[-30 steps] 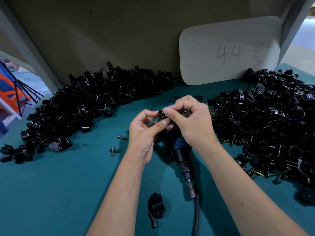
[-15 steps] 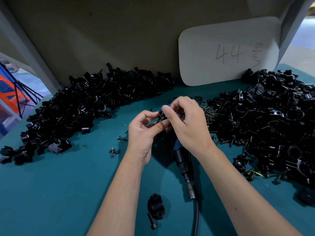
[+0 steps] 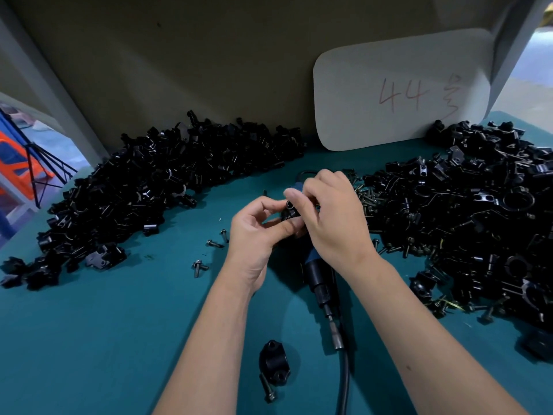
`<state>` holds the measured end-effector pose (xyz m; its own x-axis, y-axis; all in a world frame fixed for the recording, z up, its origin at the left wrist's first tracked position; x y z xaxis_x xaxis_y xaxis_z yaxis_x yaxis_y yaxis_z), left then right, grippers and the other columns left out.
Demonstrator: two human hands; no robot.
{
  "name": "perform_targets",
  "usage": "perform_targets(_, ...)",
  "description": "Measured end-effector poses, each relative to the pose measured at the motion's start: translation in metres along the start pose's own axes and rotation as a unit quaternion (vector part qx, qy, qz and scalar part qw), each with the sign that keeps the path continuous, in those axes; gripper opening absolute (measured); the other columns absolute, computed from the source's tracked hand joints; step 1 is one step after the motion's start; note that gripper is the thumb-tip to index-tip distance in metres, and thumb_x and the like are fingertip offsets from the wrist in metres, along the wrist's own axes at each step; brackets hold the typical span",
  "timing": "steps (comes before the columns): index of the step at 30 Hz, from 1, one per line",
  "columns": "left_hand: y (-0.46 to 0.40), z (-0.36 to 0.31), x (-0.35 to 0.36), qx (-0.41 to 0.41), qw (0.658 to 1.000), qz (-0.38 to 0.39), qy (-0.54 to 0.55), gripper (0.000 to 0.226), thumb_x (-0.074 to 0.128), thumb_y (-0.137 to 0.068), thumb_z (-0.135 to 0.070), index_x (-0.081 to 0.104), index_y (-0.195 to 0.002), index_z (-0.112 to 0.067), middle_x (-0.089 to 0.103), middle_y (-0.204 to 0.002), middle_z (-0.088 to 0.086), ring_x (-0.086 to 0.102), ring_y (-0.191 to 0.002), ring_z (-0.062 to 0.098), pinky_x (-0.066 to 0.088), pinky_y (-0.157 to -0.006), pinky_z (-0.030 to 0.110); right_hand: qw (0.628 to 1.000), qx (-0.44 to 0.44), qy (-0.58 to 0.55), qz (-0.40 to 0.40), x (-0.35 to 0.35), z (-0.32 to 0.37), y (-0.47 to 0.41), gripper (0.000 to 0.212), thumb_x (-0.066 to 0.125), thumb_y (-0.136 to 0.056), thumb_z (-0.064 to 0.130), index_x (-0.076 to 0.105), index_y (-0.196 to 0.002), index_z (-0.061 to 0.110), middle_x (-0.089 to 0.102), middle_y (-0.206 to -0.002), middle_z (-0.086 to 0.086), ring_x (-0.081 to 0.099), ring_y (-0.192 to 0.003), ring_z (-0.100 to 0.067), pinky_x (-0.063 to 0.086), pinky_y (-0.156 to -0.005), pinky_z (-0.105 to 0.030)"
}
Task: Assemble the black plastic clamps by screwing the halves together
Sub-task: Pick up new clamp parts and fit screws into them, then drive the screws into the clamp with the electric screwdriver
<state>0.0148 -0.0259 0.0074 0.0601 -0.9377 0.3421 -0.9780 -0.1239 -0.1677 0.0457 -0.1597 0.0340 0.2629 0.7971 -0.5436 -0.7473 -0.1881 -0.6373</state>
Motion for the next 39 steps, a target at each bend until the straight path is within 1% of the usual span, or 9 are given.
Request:
perform_targets(4, 0.000, -0.001, -0.001, -0.063, 0.989, -0.027, 0.128, 0.016, 0.076, -0.074, -0.006, 0.067, -0.086, -0.011, 0.069, -0.097, 0.016, 0.072, -0.084, 0.022, 0.061, -0.075, 0.029, 0.989, 0.075, -0.126, 0.012, -0.008, -0.004, 0.000, 0.035, 0.043, -0.109, 0.042, 0.050, -0.078, 0.027, 0.053, -0.075, 0.009, 0.050, -0.074, -0.010, 0.037, -0.069, -0.029)
perform_targets(9, -0.001, -0.005, -0.007, -0.096, 0.981, -0.034, 0.165, 0.016, 0.073, -0.076, -0.009, 0.063, -0.088, -0.013, 0.075, -0.095, 0.011, 0.074, -0.083, 0.024, 0.060, -0.069, 0.023, 0.985, 0.029, -0.145, 0.085, -0.007, -0.011, 0.000, 0.015, 0.054, -0.107, 0.016, 0.062, -0.095, 0.013, 0.059, -0.085, 0.005, 0.054, -0.079, -0.012, 0.042, -0.074, -0.027)
perform_targets(20, 0.001, -0.002, -0.007, -0.111, 0.984, -0.005, 0.138, 0.020, 0.074, -0.076, -0.011, 0.062, -0.092, -0.013, 0.071, -0.095, 0.008, 0.070, -0.083, 0.019, 0.059, -0.069, 0.023, 0.981, 0.061, -0.157, 0.091, -0.005, -0.014, 0.002, 0.053, 0.049, -0.107, 0.046, 0.038, -0.065, 0.016, 0.037, -0.060, 0.008, 0.035, -0.058, -0.009, 0.031, -0.057, -0.035)
perform_targets(24, -0.001, -0.002, -0.008, -0.102, 0.982, -0.011, 0.158, 0.017, 0.072, -0.080, -0.013, 0.060, -0.092, -0.015, 0.074, -0.089, 0.001, 0.072, -0.081, 0.013, 0.059, -0.071, 0.022, 0.981, 0.046, -0.102, 0.157, -0.004, -0.013, 0.004, 0.040, 0.049, -0.100, 0.060, 0.054, -0.088, 0.022, 0.061, -0.078, 0.007, 0.055, -0.078, -0.013, 0.046, -0.072, -0.033)
perform_targets(28, -0.001, 0.002, -0.003, -0.084, 0.987, -0.027, 0.136, 0.015, 0.072, -0.088, -0.022, 0.058, -0.083, -0.019, 0.066, -0.085, 0.001, 0.064, -0.087, 0.018, 0.055, -0.082, 0.029, 0.986, 0.007, -0.010, 0.165, 0.001, 0.001, 0.003, 0.042, 0.047, -0.098, 0.054, 0.054, -0.095, 0.013, 0.056, -0.086, 0.001, 0.047, -0.090, -0.021, 0.044, -0.080, -0.043)
perform_targets(33, -0.004, 0.009, -0.002, -0.110, 0.982, -0.137, 0.075, 0.015, 0.065, -0.098, -0.028, 0.060, -0.101, -0.015, 0.065, -0.083, 0.004, 0.059, -0.064, 0.015, 0.047, -0.058, 0.026, 0.974, -0.016, 0.025, 0.226, 0.005, 0.007, 0.005, 0.034, 0.059, -0.093, 0.052, 0.054, -0.103, 0.020, 0.054, -0.096, 0.005, 0.042, -0.097, -0.017, 0.044, -0.083, -0.038)
perform_targets(35, -0.006, 0.008, -0.007, -0.125, 0.975, -0.152, 0.104, 0.017, 0.055, -0.100, -0.030, 0.054, -0.098, -0.013, 0.065, -0.077, 0.003, 0.050, -0.051, 0.012, 0.038, -0.046, 0.021, 0.983, 0.030, -0.015, 0.180, 0.000, 0.002, 0.003, 0.031, 0.061, -0.096, 0.046, 0.058, -0.111, 0.020, 0.055, -0.105, 0.003, 0.047, -0.104, -0.018, 0.045, -0.091, -0.040)
perform_targets(37, -0.007, 0.004, -0.008, -0.136, 0.972, -0.128, 0.142, 0.021, 0.047, -0.103, -0.032, 0.045, -0.092, -0.014, 0.062, -0.073, 0.005, 0.037, -0.043, 0.010, 0.028, -0.038, 0.019, 0.988, 0.098, 0.026, 0.119, -0.006, -0.005, 0.000, 0.034, 0.058, -0.097, 0.048, 0.052, -0.113, 0.018, 0.055, -0.107, 0.001, 0.052, -0.099, -0.022, 0.046, -0.084, -0.041)
perform_targets(39, -0.007, 0.004, -0.010, -0.159, 0.972, -0.103, 0.141, 0.026, 0.043, -0.103, -0.035, 0.040, -0.087, -0.015, 0.053, -0.068, 0.004, 0.030, -0.041, 0.009, 0.023, -0.035, 0.018, 0.968, 0.159, 0.116, 0.156, -0.004, -0.008, 0.002, 0.052, 0.062, -0.091, 0.062, 0.044, -0.113, 0.018, 0.055, -0.101, -0.001, 0.053, -0.087, -0.025, 0.043, -0.071, -0.038)
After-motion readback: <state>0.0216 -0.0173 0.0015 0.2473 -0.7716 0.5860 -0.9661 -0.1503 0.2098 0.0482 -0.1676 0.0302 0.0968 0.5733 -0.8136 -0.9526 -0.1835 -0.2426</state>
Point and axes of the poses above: each hand's wrist, its own y-axis away from the middle knuckle, its own x-axis out of the palm, z = x × y, the point moved 3 cm from there along -y, towards the middle knuckle
